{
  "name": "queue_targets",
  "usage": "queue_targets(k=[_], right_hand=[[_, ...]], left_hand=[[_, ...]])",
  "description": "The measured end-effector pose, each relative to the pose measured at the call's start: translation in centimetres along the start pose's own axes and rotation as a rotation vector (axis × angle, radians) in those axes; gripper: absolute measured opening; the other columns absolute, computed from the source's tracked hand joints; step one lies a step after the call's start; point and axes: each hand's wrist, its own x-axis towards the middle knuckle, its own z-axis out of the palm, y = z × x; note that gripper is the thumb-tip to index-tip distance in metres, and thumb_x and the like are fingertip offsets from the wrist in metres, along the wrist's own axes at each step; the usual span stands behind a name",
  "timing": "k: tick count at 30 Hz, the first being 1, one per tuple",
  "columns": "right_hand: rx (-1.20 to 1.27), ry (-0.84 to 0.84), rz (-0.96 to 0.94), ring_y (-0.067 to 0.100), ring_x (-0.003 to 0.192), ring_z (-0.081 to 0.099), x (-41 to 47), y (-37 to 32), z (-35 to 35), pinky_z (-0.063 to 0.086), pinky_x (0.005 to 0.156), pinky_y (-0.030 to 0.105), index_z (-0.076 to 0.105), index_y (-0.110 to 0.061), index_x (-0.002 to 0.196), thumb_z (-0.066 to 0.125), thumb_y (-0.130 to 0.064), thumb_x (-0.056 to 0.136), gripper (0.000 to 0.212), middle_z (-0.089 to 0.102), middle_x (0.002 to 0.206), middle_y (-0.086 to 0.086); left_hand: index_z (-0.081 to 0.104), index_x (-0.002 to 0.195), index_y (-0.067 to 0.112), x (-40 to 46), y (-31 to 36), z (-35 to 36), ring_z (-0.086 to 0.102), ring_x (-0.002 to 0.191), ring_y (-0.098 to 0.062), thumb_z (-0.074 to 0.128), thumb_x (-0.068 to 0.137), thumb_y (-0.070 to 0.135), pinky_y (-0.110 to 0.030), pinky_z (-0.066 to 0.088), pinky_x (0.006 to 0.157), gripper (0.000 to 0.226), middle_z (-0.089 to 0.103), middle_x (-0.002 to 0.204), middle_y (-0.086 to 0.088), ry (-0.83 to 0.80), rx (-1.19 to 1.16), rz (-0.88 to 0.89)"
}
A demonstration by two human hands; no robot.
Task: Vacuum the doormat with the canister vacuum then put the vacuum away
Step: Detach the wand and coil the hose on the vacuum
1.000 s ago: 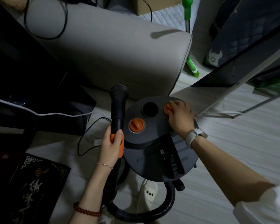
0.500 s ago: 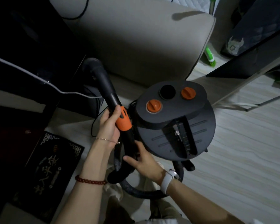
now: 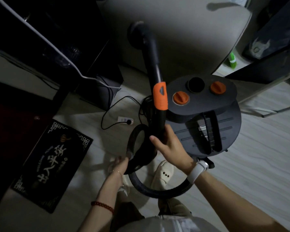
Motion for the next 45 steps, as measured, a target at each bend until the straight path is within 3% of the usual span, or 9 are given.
queue_targets(k=[4, 7, 13, 20, 25, 29, 33, 37, 45], right_hand=[[0.033, 0.069, -0.06, 0.004, 0.082, 0.054, 0.3, -1.7, 0.4, 0.046, 0.074, 0.027, 0.045, -0.022, 0.103, 0.059, -0.028, 0.085, 0.023, 0.053, 0.087, -0.011], [0.126, 0.171, -0.08, 0.0, 0.074, 0.051, -0.1, -2.4, 0.2, 0.044, 0.067, 0.019, 0.045, -0.026, 0.092, 0.056, -0.027, 0.082, 0.015, 0.051, 0.081, -0.005], [0.3, 0.404, -0.032, 0.0, 0.069, 0.05, -1.0, -3.1, -0.6, 0.043, 0.064, 0.014, 0.048, -0.02, 0.084, 0.055, -0.012, 0.09, 0.012, 0.049, 0.076, -0.002], [0.314, 0.367, 0.037, 0.002, 0.075, 0.058, -4.0, -2.4, -1.1, 0.051, 0.069, 0.019, 0.051, -0.019, 0.092, 0.058, -0.016, 0.083, 0.012, 0.056, 0.083, 0.0], [0.249, 0.305, 0.065, 0.016, 0.093, 0.062, -5.5, -2.7, -2.7, 0.053, 0.078, 0.029, 0.05, -0.018, 0.116, 0.059, -0.009, 0.086, 0.032, 0.062, 0.1, 0.005], [0.317, 0.322, 0.105, 0.016, 0.096, 0.064, -6.1, -3.4, -3.2, 0.055, 0.081, 0.035, 0.044, -0.009, 0.128, 0.06, -0.032, 0.076, 0.059, 0.064, 0.104, 0.003], [0.472, 0.338, 0.197, 0.019, 0.088, 0.061, -4.5, -4.1, -2.5, 0.057, 0.072, 0.031, 0.046, -0.007, 0.116, 0.057, -0.025, 0.086, 0.037, 0.056, 0.09, 0.002], [0.385, 0.276, 0.234, 0.025, 0.09, 0.06, -2.2, -4.2, -1.2, 0.051, 0.084, 0.043, 0.048, -0.011, 0.101, 0.06, -0.024, 0.087, 0.023, 0.056, 0.088, 0.005], [0.307, 0.298, 0.224, 0.022, 0.081, 0.058, -2.7, -4.7, 0.4, 0.051, 0.076, 0.037, 0.054, -0.012, 0.084, 0.053, -0.017, 0.091, 0.01, 0.057, 0.077, 0.003]], left_hand=[[0.062, 0.089, 0.006, 0.9, -0.2, -0.8, 0.057, 0.082, -0.027, 0.053, 0.09, 0.03, -0.035, 0.053, 0.065, 0.026, 0.068, 0.098, -0.013, -0.129, -0.575, -0.244], [0.058, 0.093, 0.002, -0.2, 1.1, -1.1, 0.051, 0.075, -0.027, 0.045, 0.094, 0.023, -0.033, 0.043, 0.088, 0.024, 0.057, 0.115, -0.014, -0.098, -0.793, -0.258], [0.054, 0.075, 0.005, -3.4, 3.3, -2.5, 0.056, 0.074, -0.022, 0.055, 0.088, 0.018, -0.028, 0.054, 0.048, 0.018, 0.058, 0.083, -0.013, -0.114, -0.716, -0.117], [0.057, 0.069, 0.012, -5.0, 1.1, -3.9, 0.06, 0.06, -0.011, 0.056, 0.08, 0.015, -0.031, 0.049, 0.069, 0.012, 0.053, 0.071, -0.003, -0.266, -0.778, 0.173], [0.05, 0.11, 0.004, -7.1, 1.8, -5.3, 0.063, 0.059, -0.015, 0.082, 0.055, 0.018, -0.029, 0.055, 0.059, 0.065, 0.06, 0.067, -0.005, -0.265, -0.77, 0.366], [0.039, 0.127, 0.024, -9.9, 2.9, -6.1, 0.061, 0.056, -0.013, 0.052, 0.083, -0.007, -0.032, 0.056, 0.057, 0.056, 0.058, 0.074, -0.005, -0.138, -0.755, 0.601], [0.039, 0.124, 0.03, -11.3, 1.8, -7.5, 0.058, 0.058, -0.013, 0.05, 0.084, -0.01, -0.035, 0.056, 0.063, 0.057, 0.057, 0.075, -0.004, -0.044, -0.676, 0.711], [0.036, 0.125, 0.031, -12.0, -0.5, -8.4, 0.058, 0.054, -0.009, 0.05, 0.085, -0.01, -0.029, 0.057, 0.058, 0.06, 0.06, 0.072, 0.002, 0.143, -0.684, 0.723], [0.029, 0.137, 0.02, -13.8, 0.7, -10.7, 0.058, 0.058, -0.009, 0.054, 0.085, -0.007, -0.032, 0.056, 0.065, 0.063, 0.055, 0.083, -0.005, 0.157, -0.681, 0.854]])
